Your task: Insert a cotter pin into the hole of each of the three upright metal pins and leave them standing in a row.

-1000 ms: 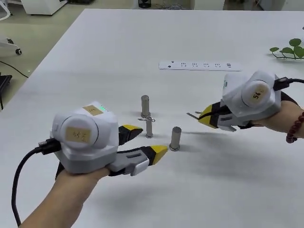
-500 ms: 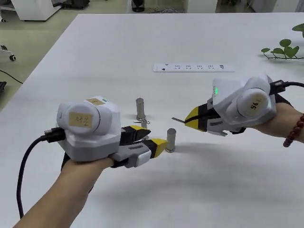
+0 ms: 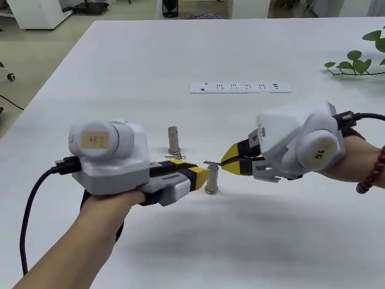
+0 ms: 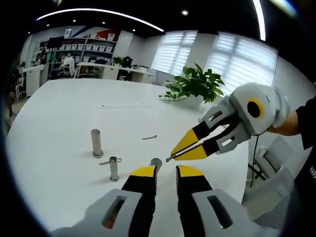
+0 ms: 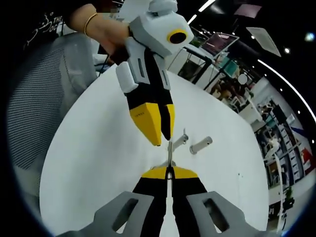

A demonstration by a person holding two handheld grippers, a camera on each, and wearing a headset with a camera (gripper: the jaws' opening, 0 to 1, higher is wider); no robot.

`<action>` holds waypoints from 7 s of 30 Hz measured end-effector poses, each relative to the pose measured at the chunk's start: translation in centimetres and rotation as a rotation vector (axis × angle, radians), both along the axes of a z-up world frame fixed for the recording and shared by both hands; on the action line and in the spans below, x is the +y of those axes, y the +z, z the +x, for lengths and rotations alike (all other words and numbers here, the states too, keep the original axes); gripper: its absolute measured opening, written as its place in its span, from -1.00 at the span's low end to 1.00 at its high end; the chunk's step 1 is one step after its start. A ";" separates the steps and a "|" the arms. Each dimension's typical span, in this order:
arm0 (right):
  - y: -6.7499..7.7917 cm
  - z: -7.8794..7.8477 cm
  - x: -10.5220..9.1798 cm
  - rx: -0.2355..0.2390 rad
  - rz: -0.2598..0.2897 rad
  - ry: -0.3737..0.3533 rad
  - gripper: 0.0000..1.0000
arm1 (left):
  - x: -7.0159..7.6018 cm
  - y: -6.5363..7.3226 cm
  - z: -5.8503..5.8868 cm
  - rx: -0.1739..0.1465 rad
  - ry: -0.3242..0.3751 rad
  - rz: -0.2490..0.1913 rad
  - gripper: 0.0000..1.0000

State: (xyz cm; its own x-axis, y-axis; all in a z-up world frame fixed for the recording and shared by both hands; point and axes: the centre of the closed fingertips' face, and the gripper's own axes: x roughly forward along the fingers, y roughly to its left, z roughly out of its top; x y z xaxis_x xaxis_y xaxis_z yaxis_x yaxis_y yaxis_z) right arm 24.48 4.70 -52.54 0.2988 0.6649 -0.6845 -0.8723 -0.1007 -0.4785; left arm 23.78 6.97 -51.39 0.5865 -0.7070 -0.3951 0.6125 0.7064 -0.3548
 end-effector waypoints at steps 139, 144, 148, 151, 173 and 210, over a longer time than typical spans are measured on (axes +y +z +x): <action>-1.1 -7.5 0.4 0.591 0.182 0.029 -1.00 | -1.6 -0.5 -5.7 -0.250 -0.414 0.081 -0.85; -1.2 -6.6 0.0 0.567 0.174 0.008 -1.00 | -1.6 -0.7 -5.4 -0.251 -0.387 0.094 -0.67; -1.3 -6.2 -0.4 0.547 0.154 -0.005 -1.00 | -1.4 -0.9 -5.1 -0.262 -0.350 0.104 -0.58; -1.5 -5.8 -0.8 0.529 0.137 -0.018 -1.00 | -1.2 -1.1 -4.6 -0.263 -0.311 0.109 -0.51; -3.5 -1.8 -3.3 0.454 0.037 -0.076 -1.00 | -0.4 -2.8 -0.5 -0.247 -0.045 0.173 -0.41; -4.3 1.3 -3.6 0.455 -0.008 -0.089 -1.00 | -2.3 -7.0 3.6 -0.160 0.040 0.219 -0.69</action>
State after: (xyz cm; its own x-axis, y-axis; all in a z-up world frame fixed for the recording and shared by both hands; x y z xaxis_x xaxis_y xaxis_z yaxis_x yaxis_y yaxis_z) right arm 25.75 1.05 -56.88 0.0222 0.6444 -0.7644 -0.9989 -0.0180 -0.0442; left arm 27.37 4.70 -58.38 0.6793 -0.5905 -0.4358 0.6190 0.7800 -0.0921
